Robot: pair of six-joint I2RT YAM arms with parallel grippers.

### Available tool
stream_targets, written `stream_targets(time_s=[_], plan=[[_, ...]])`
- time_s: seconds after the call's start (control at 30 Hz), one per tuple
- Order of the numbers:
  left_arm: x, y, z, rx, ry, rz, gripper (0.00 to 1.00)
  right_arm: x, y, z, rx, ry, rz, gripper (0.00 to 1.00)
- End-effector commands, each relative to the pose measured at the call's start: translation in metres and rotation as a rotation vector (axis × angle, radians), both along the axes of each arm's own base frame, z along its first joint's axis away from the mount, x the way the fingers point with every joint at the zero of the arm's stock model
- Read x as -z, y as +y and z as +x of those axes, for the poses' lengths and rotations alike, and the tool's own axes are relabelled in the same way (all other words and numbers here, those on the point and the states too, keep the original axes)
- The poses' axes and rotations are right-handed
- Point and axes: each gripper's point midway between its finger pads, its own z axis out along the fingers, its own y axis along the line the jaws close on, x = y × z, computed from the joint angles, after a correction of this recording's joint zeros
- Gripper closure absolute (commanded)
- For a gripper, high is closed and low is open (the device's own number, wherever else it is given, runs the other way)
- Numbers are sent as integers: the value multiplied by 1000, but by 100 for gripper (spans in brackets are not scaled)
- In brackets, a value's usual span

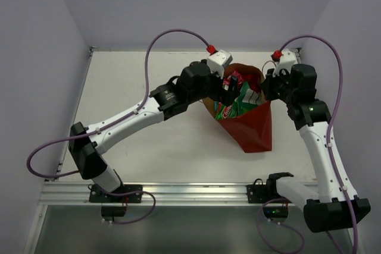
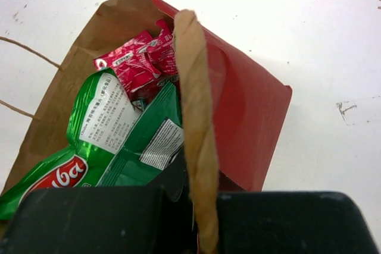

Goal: Take the snacks out of the paper bag

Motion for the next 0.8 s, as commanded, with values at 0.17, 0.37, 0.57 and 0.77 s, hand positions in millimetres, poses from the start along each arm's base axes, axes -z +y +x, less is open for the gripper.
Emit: stream_targets(time_s=[0.17, 0.37, 0.57, 0.77], plan=[[-5, -37, 24, 67, -198, 27, 9, -56, 28, -27, -197, -263, 48, 100], [23, -44, 18, 113, -140, 49, 15, -48, 34, -33, -229, -249, 68, 100], [43, -43, 17, 108, -111, 80, 33, -46, 37, -32, -235, -239, 88, 100], [60, -37, 19, 79, -77, 122, 38, -44, 32, -31, -206, -246, 82, 100]])
